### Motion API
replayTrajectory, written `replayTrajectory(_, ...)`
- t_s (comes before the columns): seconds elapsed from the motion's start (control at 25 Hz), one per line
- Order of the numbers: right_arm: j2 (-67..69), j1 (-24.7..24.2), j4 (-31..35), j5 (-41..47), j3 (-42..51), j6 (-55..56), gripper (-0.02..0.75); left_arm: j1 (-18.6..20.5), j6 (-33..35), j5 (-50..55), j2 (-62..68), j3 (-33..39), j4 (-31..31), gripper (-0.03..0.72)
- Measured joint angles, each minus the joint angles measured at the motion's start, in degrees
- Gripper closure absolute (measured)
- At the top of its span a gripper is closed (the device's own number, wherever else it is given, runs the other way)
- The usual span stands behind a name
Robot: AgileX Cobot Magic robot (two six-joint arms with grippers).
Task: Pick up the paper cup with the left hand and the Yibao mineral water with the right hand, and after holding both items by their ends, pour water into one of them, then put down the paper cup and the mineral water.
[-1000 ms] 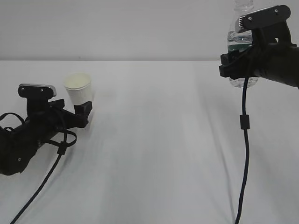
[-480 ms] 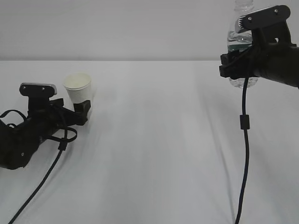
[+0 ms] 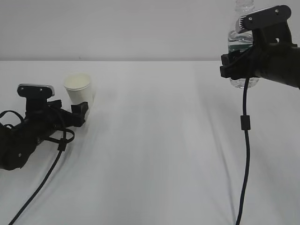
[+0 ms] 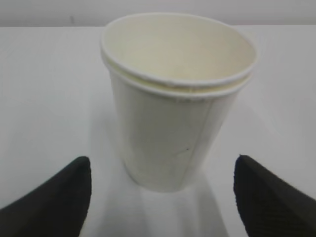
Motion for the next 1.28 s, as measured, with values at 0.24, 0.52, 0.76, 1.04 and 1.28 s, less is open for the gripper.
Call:
replayTrajectory(0.24, 0.0, 0.0, 0.0, 0.0, 0.0, 0.0, 0.249, 0.0, 0.0, 0.7, 0.0, -1.2, 0.5, 0.04)
replayTrajectory(0.52, 0.0, 0.0, -0.1, 0.0, 0.0, 0.0, 0.249, 0.0, 0.0, 4.3, 0.0, -5.1, 1.4, 0.043)
replayTrajectory(0.76, 0.0, 0.0, -0.1, 0.0, 0.0, 0.0, 0.249, 0.0, 0.0, 5.1, 0.4, -5.6, 1.6, 0.052)
replayTrajectory(1.04, 0.0, 0.0, -0.1, 0.7, 0.0, 0.0, 0.249, 0.0, -0.3, 5.3, 2.7, -7.4, 2.0, 0.06)
replayTrajectory(1.28, 0.0, 0.0, -0.1, 1.1, 0.0, 0.0, 0.249, 0.0, -0.5, 5.3, 3.5, -9.0, 2.7, 0.065)
